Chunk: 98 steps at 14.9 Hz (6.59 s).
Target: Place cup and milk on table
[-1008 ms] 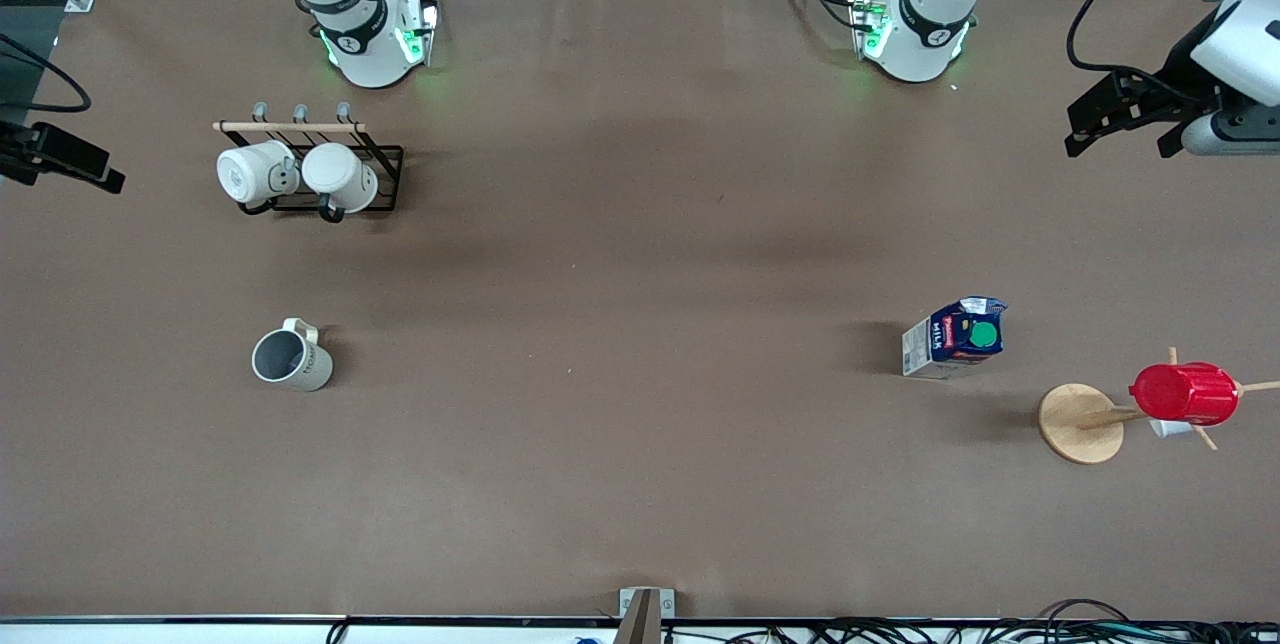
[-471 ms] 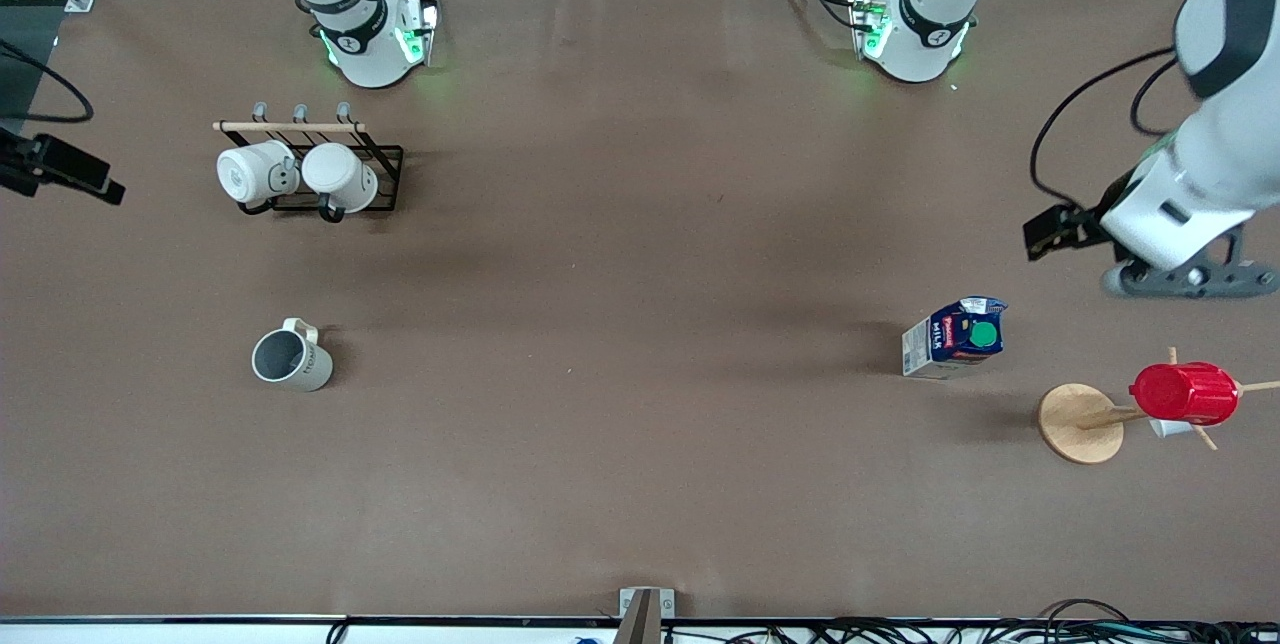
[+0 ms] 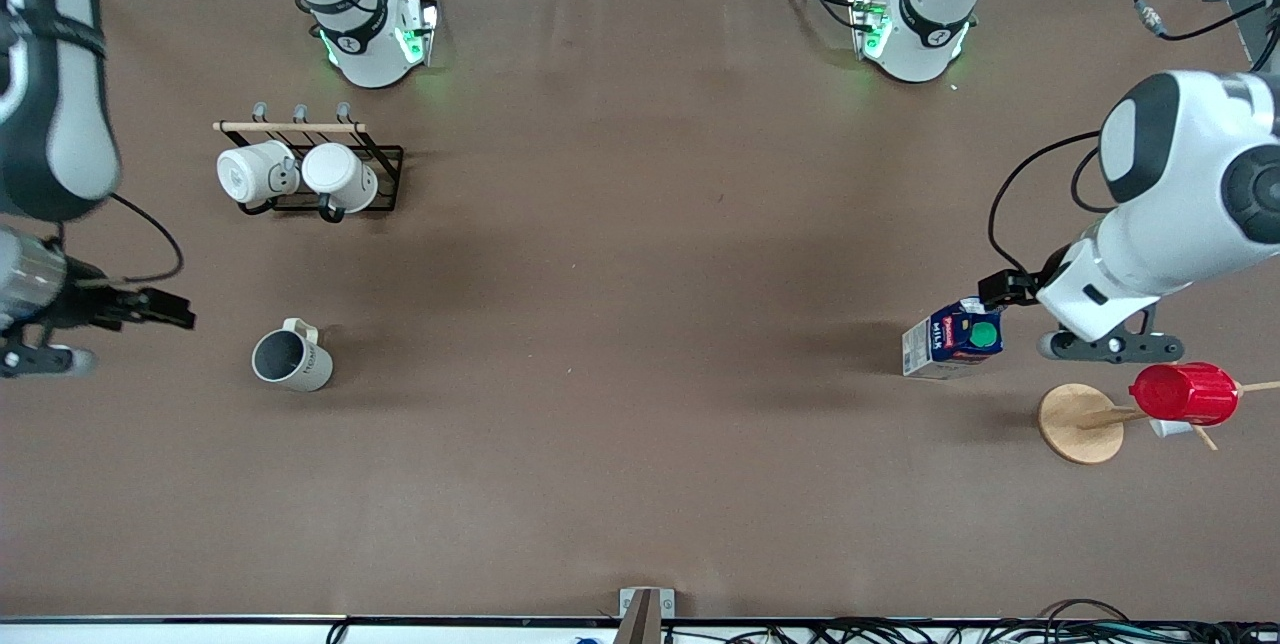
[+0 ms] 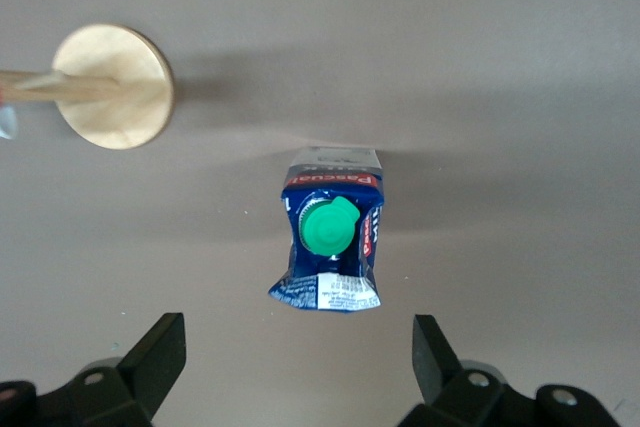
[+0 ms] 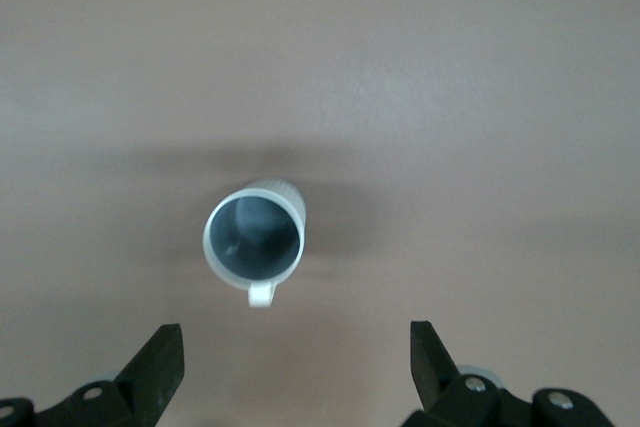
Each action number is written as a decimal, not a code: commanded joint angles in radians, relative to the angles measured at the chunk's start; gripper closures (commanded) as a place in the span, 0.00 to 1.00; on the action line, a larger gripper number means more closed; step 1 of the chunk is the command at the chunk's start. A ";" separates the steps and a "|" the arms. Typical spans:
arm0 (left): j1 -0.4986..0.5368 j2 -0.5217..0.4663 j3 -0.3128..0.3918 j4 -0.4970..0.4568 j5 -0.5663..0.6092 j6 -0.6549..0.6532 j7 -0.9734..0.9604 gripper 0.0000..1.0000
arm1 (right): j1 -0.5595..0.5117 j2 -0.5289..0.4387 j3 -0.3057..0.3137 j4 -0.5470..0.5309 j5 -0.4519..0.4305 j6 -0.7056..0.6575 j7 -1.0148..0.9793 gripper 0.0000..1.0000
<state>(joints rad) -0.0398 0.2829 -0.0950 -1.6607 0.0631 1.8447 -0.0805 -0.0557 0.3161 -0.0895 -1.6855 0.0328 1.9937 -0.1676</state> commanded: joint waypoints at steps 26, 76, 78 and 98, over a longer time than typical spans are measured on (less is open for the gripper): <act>0.011 0.024 -0.023 -0.091 -0.083 0.156 0.022 0.55 | 0.031 0.115 0.040 -0.130 -0.008 0.202 -0.014 1.00; -0.450 0.366 -0.135 0.285 -0.095 0.166 -0.857 0.59 | 0.086 -0.156 0.280 0.179 -0.230 -0.209 0.851 0.00; -0.459 0.377 -0.134 0.294 -0.091 0.168 -0.858 0.53 | 0.088 -0.201 0.173 0.179 -0.133 -0.286 0.644 0.00; 0.000 -0.056 -0.149 0.309 0.097 -0.266 -0.259 0.00 | 0.045 -0.305 0.047 0.171 0.006 -0.489 0.171 0.00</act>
<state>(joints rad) -0.0806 0.2898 -0.2300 -1.3113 0.1681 1.6087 -0.3880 -0.0115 0.0357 -0.0392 -1.4880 0.0196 1.5018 0.0127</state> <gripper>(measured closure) 0.000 0.000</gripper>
